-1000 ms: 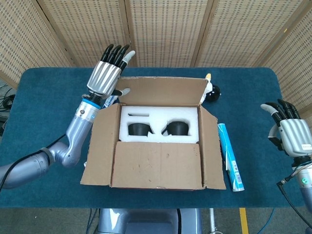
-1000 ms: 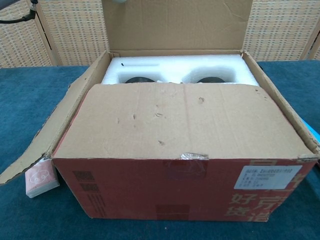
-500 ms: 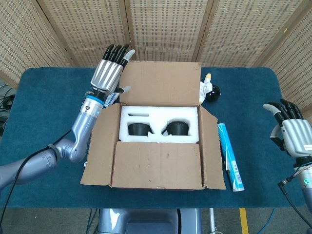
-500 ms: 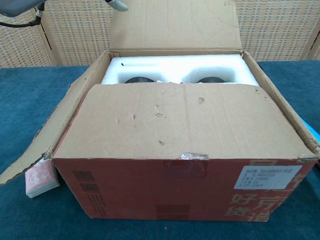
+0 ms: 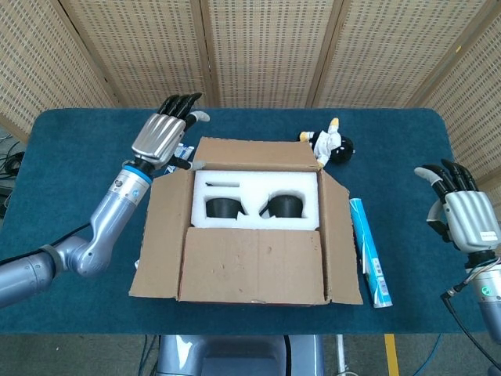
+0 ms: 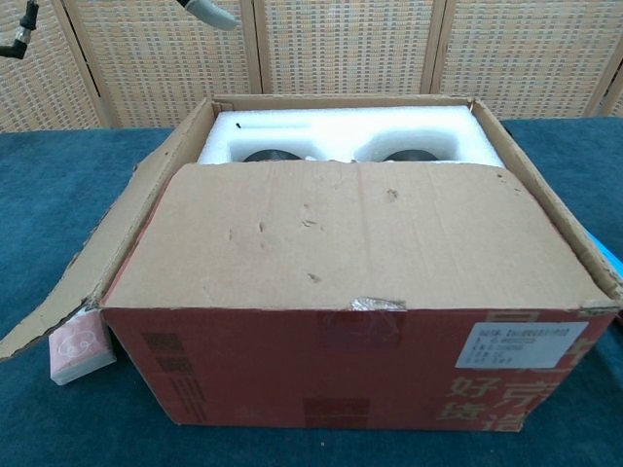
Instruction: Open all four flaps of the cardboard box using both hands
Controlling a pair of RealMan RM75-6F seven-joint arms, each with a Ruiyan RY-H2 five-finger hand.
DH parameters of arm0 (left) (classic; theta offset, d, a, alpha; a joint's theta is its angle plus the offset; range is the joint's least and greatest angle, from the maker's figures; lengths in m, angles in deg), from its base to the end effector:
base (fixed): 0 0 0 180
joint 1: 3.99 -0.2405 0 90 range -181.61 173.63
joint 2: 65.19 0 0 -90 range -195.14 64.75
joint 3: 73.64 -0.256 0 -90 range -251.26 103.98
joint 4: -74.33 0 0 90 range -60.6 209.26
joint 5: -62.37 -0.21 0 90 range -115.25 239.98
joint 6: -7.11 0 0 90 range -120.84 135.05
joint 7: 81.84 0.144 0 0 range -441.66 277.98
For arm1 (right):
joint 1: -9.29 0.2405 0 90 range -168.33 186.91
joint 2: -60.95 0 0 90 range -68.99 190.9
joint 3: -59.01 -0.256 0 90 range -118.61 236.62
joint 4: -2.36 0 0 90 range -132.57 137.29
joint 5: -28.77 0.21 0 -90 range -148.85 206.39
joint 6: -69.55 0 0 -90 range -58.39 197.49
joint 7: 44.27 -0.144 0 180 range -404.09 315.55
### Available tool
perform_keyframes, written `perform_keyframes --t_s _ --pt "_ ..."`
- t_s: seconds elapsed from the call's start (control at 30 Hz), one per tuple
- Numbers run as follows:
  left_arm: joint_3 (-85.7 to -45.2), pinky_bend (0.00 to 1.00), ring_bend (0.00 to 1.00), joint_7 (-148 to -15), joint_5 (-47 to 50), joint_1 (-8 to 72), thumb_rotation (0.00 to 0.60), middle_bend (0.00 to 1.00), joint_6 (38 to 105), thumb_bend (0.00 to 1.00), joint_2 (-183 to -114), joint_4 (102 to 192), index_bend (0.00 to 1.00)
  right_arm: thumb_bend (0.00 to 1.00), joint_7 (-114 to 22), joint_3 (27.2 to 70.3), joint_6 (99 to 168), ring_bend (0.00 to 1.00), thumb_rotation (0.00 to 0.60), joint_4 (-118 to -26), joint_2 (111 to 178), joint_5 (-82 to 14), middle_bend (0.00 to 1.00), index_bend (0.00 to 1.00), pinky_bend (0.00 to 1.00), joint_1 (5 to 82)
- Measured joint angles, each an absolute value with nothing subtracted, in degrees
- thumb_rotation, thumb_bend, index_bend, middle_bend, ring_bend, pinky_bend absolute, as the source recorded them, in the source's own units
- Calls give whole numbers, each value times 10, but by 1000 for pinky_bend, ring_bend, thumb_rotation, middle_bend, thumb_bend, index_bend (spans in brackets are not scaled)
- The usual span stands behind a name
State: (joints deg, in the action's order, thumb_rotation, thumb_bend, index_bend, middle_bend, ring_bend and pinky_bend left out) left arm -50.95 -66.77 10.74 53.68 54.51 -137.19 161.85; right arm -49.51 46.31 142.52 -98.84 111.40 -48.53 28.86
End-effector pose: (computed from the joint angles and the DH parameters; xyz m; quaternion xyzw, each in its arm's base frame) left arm -0.0475 0.4380 0.1075 -0.7029 -0.3362 -0.4568 0.4293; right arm -0.2399 -0.2835 0.2235 0.6070 -0.3582 0.4489 0.5493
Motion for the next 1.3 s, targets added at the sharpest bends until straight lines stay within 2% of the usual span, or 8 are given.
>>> perform_keyframes --t_s 0.2,0.43,0.83,1.3 --pt "-517 0 0 -724 114 512 254 0 507 146 -1322 1687 352 1000 -492 464 1430 0 600 -993 1116 -490 165 167 58 288" --pt "-543 0 0 -779 57 477 189 0 495 127 -1296 1742 353 1000 -491 465 1435 0 600 -996 1116 -491 165 167 58 284" --pt "-596 0 0 -826 -32 445 165 0 484 106 -1285 1789 362 1000 -493 466 1437 0 600 -997 1116 -490 165 167 58 280" --pt "-630 0 0 -783 -63 444 159 0 505 77 -1305 1796 362 1000 -504 467 1442 0 600 -993 1115 -491 165 167 58 274"
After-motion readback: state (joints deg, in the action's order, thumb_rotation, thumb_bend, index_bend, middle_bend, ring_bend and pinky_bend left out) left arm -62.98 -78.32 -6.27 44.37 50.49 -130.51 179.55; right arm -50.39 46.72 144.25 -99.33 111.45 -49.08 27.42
